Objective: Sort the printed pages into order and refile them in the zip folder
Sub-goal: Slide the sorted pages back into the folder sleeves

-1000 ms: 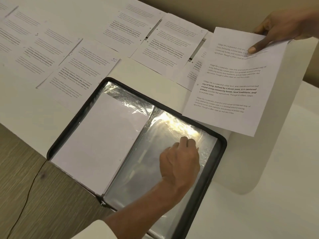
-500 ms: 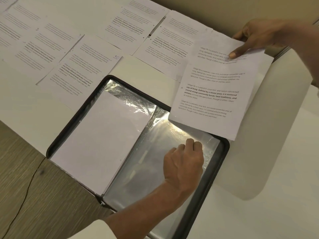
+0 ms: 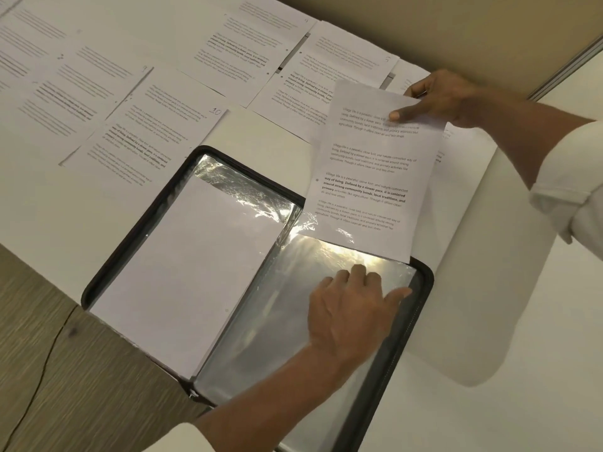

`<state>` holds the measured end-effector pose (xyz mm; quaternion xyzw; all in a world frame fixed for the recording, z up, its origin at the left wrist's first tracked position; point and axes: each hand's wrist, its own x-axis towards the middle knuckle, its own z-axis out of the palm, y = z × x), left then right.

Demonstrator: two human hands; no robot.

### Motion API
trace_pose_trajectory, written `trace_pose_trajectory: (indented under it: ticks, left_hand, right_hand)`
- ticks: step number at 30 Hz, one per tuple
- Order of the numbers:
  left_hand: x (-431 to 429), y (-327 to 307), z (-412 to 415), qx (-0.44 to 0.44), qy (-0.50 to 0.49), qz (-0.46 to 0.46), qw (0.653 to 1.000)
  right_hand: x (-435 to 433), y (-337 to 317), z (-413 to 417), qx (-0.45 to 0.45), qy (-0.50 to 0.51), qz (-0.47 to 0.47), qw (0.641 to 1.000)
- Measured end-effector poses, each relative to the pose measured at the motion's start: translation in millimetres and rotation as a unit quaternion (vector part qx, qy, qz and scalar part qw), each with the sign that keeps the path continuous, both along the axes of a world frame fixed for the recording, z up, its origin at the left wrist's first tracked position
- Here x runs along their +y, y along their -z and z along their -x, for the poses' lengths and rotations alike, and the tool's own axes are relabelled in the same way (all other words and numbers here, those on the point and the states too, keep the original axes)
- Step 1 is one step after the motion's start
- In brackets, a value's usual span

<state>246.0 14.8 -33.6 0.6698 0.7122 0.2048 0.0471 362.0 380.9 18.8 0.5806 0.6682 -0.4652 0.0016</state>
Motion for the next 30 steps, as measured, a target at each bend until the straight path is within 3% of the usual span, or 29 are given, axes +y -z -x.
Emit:
trace_pose_trajectory:
  ticks: [6,9,16,21,30]
  left_hand:
    - [64,1,71,-0.108,-0.077,-0.005,0.991]
    - [114,6,114,-0.145,-0.108,0.047,0.982]
    - [188,16,152,-0.23,-0.067,0.151,0.959]
    - [201,20,150,-0.333,-0.016,0.22,0.917]
    - [209,27,164,-0.333,0.069,0.286,0.896]
  right_hand:
    - [-2,1,-6,0.017,0.009,0.007,1.0]
    - [-3,-1,-10,0.025,0.013,0.004,1.0]
    - [-8,0,-14,0.086,0.049,0.009,0.995]
    - [-11,4,-17,0.103,0.079,0.025,0.991]
    - [-34,6,-26,0.142,0.225,0.047,0.963]
